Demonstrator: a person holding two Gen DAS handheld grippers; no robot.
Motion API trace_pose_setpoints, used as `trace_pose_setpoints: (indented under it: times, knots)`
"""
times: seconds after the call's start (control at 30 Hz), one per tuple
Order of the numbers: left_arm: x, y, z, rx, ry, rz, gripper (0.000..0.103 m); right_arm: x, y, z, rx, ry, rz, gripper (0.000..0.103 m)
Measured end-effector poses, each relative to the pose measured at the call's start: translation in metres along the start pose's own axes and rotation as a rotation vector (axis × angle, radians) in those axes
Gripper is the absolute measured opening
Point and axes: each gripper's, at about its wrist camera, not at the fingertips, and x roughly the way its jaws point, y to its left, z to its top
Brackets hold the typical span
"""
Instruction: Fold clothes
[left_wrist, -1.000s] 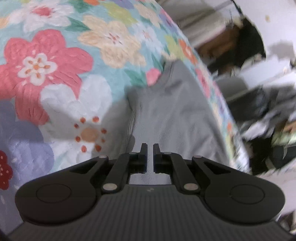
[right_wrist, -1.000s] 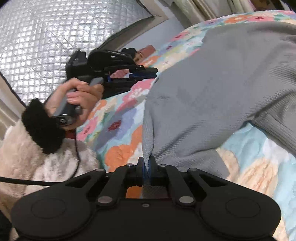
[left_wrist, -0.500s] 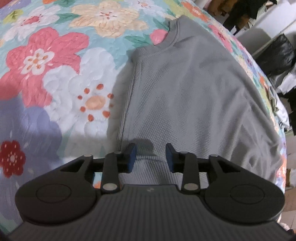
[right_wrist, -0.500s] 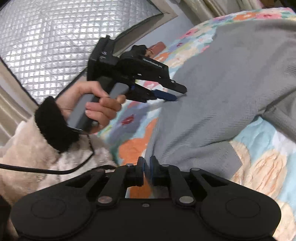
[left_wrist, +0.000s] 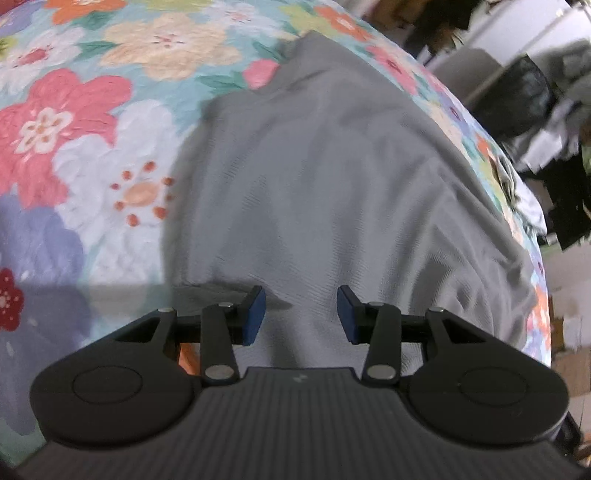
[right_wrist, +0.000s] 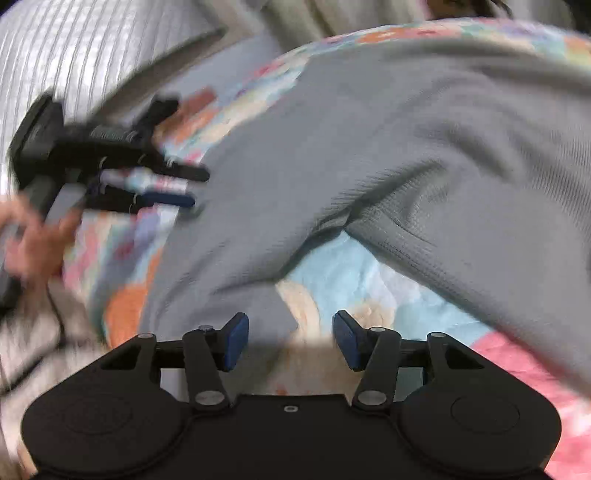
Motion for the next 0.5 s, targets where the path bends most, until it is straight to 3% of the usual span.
trace_pose_setpoints:
  times: [0.07, 0.1, 0.13, 0.33, 0.4, 0.5]
  knots:
    - [0.005, -0.003, -0.003, 0.01, 0.022, 0.014, 0.041, 0.0, 0.0, 0.001, 0.026, -0.023, 0.044, 0.048]
    - [0.007, -0.004, -0.003, 0.014, 0.028, 0.021, 0.041, -0.004, 0.006, 0.001, 0.011, -0.026, 0.039, 0.02]
    - [0.007, -0.004, -0.003, 0.016, 0.03, 0.027, 0.041, -0.009, 0.012, 0.001, -0.004, -0.029, 0.034, 0.007]
    - [-0.002, 0.002, -0.003, -0.006, 0.009, 0.015, 0.041, -0.036, 0.045, 0.001, -0.095, -0.047, 0.002, 0.006]
    - [-0.003, 0.002, -0.002, -0.008, 0.004, 0.014, 0.041, -0.06, 0.05, 0.0, -0.049, -0.113, 0.011, 0.006]
    - [-0.001, -0.001, -0.001, -0.005, -0.001, 0.0, 0.041, -0.068, 0.063, -0.013, -0.041, -0.114, 0.05, 0.006]
